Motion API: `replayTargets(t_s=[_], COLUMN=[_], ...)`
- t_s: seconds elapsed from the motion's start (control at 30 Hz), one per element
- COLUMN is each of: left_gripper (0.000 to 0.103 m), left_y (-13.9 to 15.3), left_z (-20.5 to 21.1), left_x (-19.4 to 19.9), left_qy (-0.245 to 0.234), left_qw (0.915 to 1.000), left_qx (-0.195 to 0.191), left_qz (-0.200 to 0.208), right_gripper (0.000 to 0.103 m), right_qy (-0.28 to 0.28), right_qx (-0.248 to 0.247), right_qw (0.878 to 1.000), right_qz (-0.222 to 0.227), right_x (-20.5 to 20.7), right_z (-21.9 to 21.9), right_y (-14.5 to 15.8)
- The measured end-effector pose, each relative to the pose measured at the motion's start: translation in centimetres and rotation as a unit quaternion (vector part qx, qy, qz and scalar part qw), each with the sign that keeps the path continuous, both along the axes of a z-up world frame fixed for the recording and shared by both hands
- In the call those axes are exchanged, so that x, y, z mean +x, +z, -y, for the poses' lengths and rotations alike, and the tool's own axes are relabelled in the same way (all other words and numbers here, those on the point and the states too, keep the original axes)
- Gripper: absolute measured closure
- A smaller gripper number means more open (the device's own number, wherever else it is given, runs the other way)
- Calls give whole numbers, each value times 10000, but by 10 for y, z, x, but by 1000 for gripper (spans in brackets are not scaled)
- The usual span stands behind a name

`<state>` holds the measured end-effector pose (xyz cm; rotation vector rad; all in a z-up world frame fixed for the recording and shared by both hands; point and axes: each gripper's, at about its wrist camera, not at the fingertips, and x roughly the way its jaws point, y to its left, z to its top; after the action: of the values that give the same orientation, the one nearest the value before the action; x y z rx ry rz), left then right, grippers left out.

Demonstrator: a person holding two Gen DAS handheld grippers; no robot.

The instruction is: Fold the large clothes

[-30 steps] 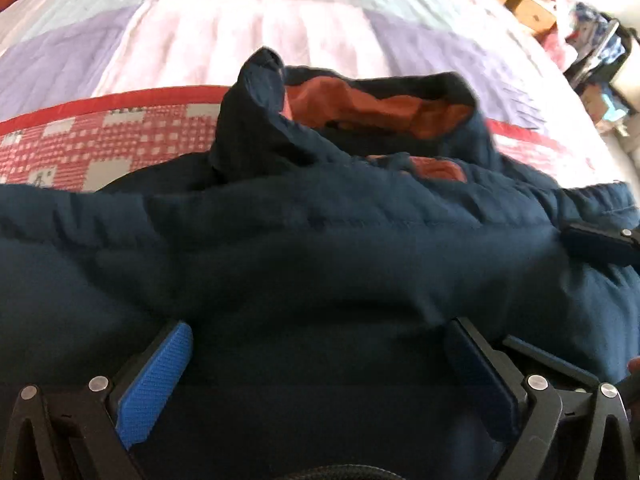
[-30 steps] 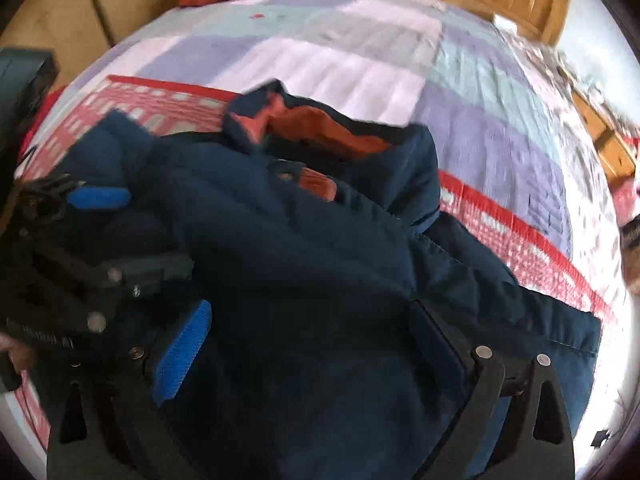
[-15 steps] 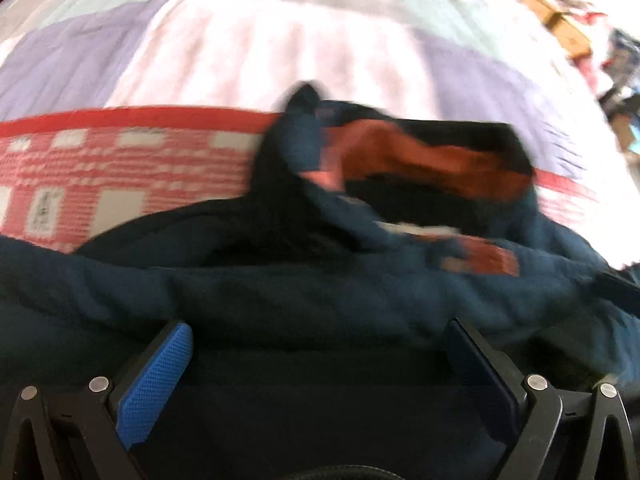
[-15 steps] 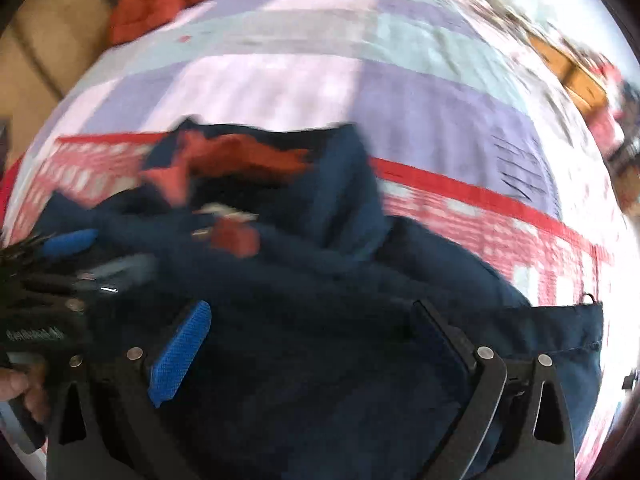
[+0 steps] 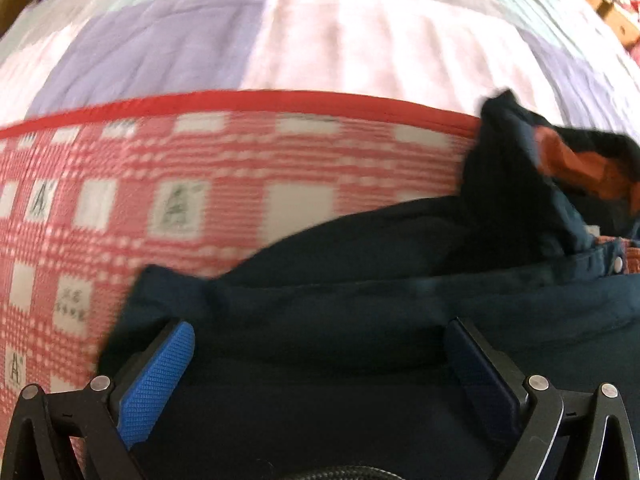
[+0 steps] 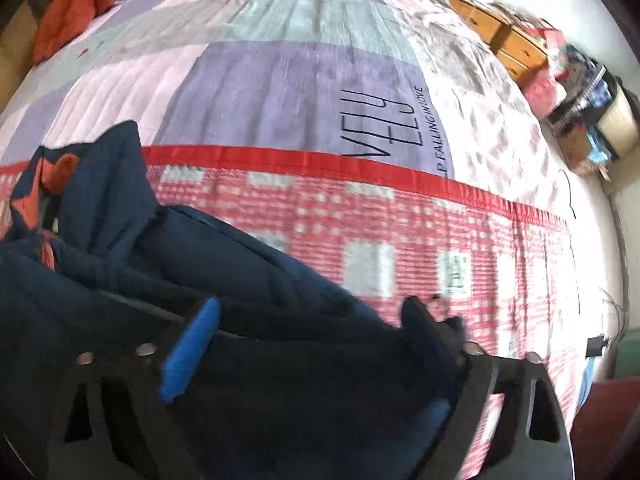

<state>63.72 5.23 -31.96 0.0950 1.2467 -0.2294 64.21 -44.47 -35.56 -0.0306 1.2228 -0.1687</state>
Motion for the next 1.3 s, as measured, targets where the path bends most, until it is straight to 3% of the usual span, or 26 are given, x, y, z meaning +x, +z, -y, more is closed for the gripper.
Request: replayTargets(t_s=[0.03,0.07,0.1,0.17,0.23,0.37,0.47,0.53,0.6,0.67,0.77,0.8,0.83,0.87,1.03,1.13,1.2,1.3], left_gripper=[0,0,0,0,1,1,0,0,0,1,1,1,1,1,1,1,1,1], left_y=[1,5,9,18,30,41,24,13,10,10,22,27,34,41,82,115,132,162], left_z=[-7,-16,-23,-28,-24,0,4,-13,-41,-58,-53,-55,-61,-70,-86,-65,-49,-28], left_x=[0,0,0,-4,-16,-56,-66,-58,-46,-42,-51,-53,-57,-63,-116,-180,-216,-270], left_qy=[37,58,71,144,128,-399,-662,-505,-51,0,-138,-85,-8,152,626,475,374,371], left_qw=[9999,9998,9999,9995,9986,9943,9959,9972,9987,9979,9992,9990,9989,9985,9955,9969,9978,9982], left_qx=[143,182,-55,-170,-337,-819,-438,-437,-383,-628,-92,19,-63,-201,-371,-241,-145,-407], left_qz=[50,99,104,214,383,551,427,340,319,176,351,427,471,491,612,586,527,239], right_gripper=[12,12,12,12,11,11,11,11,10,9,7,7,7,7,7,7,7,7], right_qy=[100,159,175,185,244,1218,1709,1347,627,-58,-949,-1118,-1217,-1126,-774,-299,-198,-80], right_qx=[-31,-76,-8,239,-14,450,320,535,574,555,588,468,52,-66,104,-99,85,225], right_qw=[9999,9998,9997,9990,9979,9869,9812,9861,9931,9966,9921,9911,9912,9920,9930,9942,9937,9939], right_qz=[69,134,171,342,605,959,837,809,808,603,573,552,518,574,882,1024,1101,1078], right_x=[-2,-5,-8,-15,-28,-67,-94,-100,-102,-105,-130,-139,-151,-162,-243,-299,-334,-381], right_z=[1,5,8,13,2,-50,-71,-45,-7,33,80,85,85,83,45,-6,-43,-97], right_y=[3,6,8,17,33,51,38,30,27,21,27,31,38,44,89,128,151,188])
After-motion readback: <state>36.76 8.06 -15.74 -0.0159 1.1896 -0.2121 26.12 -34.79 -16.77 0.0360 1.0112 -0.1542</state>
